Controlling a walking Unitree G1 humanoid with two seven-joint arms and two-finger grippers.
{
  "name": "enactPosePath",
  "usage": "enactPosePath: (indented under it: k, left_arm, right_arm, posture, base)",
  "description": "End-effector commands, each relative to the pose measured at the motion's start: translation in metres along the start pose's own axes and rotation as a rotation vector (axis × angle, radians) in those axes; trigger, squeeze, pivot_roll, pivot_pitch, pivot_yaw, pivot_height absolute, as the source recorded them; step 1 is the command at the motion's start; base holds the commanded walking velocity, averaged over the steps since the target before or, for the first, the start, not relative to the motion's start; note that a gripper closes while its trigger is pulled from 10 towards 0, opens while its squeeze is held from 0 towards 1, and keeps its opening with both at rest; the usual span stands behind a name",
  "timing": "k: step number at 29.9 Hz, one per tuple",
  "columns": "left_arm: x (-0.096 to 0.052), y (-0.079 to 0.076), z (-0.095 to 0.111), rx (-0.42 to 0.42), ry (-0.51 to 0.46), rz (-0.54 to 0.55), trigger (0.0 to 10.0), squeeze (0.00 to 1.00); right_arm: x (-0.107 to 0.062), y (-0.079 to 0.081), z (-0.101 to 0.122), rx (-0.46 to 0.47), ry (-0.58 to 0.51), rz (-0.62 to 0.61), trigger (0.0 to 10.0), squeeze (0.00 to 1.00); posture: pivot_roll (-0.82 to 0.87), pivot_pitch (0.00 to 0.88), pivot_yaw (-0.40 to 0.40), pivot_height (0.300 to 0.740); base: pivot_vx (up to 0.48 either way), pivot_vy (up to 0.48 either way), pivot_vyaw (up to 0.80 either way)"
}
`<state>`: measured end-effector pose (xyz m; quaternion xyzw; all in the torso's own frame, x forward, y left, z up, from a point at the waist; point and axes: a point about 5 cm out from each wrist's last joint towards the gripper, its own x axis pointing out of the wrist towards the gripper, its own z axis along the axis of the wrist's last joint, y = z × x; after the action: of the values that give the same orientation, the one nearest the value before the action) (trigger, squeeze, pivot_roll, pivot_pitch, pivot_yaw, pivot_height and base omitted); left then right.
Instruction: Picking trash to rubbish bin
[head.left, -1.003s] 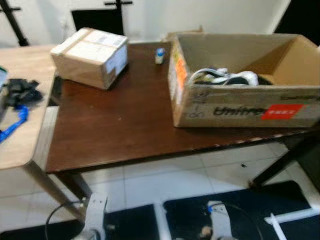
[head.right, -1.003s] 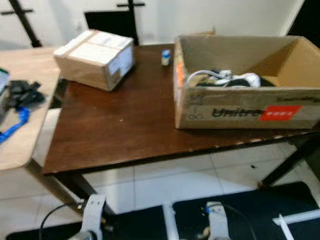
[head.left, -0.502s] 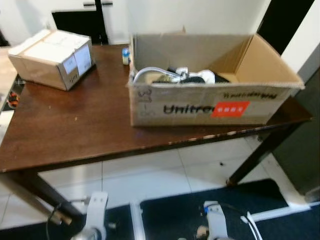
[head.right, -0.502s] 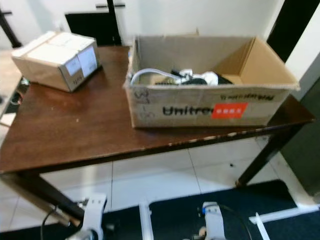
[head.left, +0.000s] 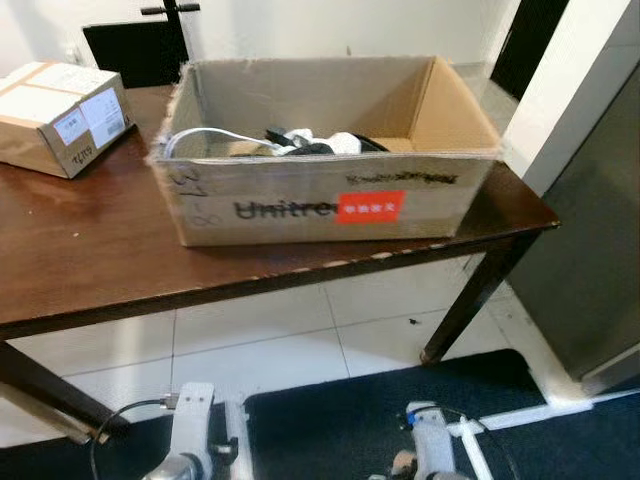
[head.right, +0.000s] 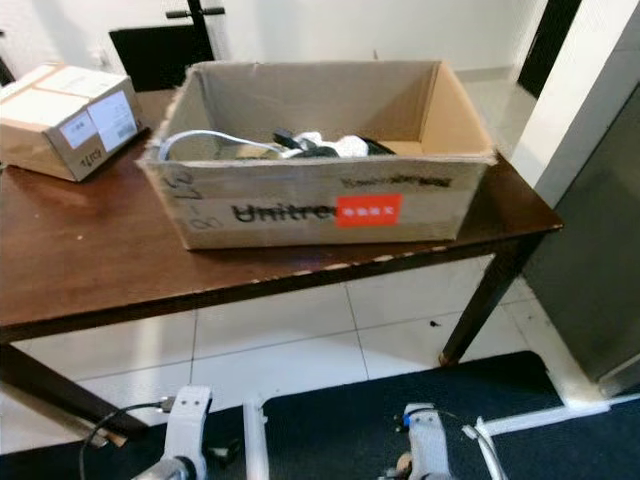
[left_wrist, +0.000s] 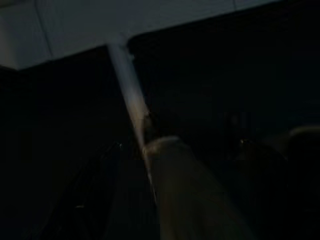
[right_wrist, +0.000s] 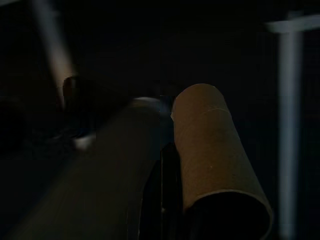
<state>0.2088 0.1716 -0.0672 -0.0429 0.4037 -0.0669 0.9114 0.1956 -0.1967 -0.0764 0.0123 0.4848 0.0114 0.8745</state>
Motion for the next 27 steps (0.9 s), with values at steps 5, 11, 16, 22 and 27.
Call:
enactPosePath:
  k: [5,11,16,22,27]
  left_arm:
    - [-0.0024,0.0053,-0.0056,0.002,0.019,0.014,10.0,0.02]
    - [-0.0024,0.0060,-0.0056,-0.001,0.021,0.017,10.0,0.02]
    - [-0.0028,0.0072,-0.0044,-0.018,0.003,0.024,10.0,0.02]
    - [-0.0027,0.0066,-0.0037,-0.004,0.004,0.011,10.0,0.04]
    - [-0.0026,0.0066,-0.0035,0.011,0.007,0.012,10.0,0.06]
  right_arm:
    - [0.0004,0.0044,-0.0068,0.010,0.024,0.010,10.0,0.00]
    - [0.0010,0.0071,-0.0049,0.007,0.018,0.017,10.0,0.00]
    - [0.0013,0.0083,-0.0030,0.003,0.012,0.021,10.0,0.00]
    - [0.0013,0.0086,-0.0028,-0.001,0.010,0.022,10.0,0.00]
    - [0.0014,0.0089,-0.0019,-0.004,0.008,0.023,10.0,0.00]
  posture:
    - [-0.02,0.154,0.020,0.740]
    - [-0.02,0.154,0.020,0.740]
    - [-0.02,0.156,0.020,0.740]
    - [-0.02,0.154,0.020,0.740]
    - [-0.02,0.154,0.020,0.740]
  base:
    - [0.000,0.000,0.00]
    - [0.000,0.000,0.00]
    - [0.000,0.000,0.00]
    - [0.000,0.000,0.00]
    - [0.000,-0.288,0.00]
